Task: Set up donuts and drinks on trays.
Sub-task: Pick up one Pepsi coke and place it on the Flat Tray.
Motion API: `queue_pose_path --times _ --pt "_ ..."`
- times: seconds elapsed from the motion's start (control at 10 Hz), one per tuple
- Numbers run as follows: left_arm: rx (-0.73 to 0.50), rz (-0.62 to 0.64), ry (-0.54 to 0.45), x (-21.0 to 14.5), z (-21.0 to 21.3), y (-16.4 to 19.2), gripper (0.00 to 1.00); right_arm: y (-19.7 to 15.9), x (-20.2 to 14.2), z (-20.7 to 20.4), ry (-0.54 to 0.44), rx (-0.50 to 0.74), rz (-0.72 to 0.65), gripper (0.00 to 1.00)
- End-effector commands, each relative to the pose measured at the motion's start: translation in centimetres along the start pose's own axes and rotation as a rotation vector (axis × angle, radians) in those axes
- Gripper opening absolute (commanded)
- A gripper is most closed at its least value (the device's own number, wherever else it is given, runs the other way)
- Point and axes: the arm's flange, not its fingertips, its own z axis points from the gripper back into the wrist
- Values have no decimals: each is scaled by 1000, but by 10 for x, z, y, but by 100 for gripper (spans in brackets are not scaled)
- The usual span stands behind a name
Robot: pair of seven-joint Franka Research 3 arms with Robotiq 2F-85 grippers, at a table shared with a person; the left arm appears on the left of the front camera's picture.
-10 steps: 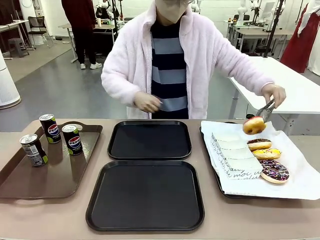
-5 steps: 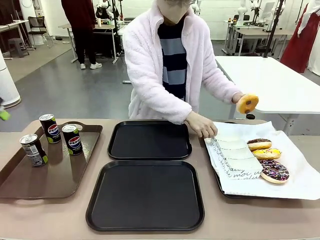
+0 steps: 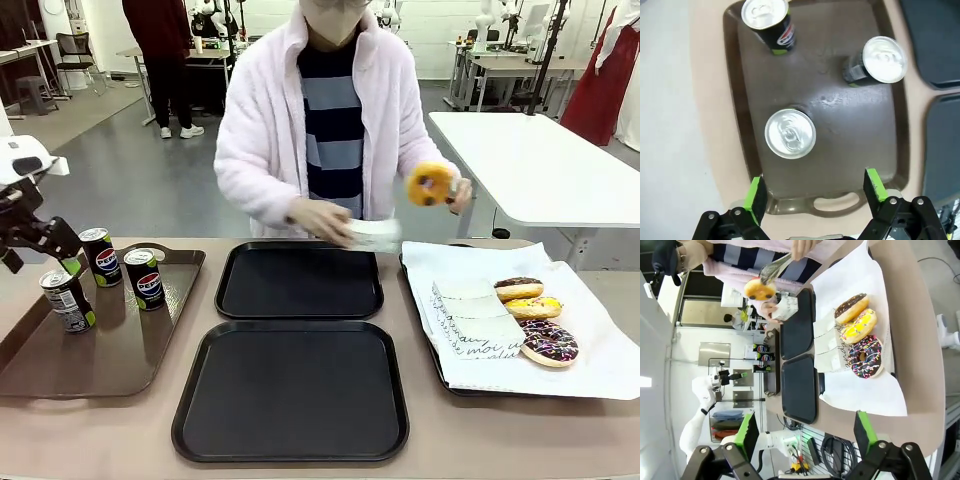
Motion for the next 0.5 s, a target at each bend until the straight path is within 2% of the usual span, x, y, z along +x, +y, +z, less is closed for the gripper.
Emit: queue_pose_path --times 0.0,0.2,0.3,0.4 --pt "49 28 42 14 -5 5 100 -1 1 1 -11 19 14 100" --pt "-23 27 94 19 -6 16 100 -1 1 1 -11 19 14 100" --pt "26 9 37 8 -12 6 100 -1 1 1 -11 19 14 100" --pt "26 9 37 8 -12 6 100 -1 1 1 -11 19 14 100"
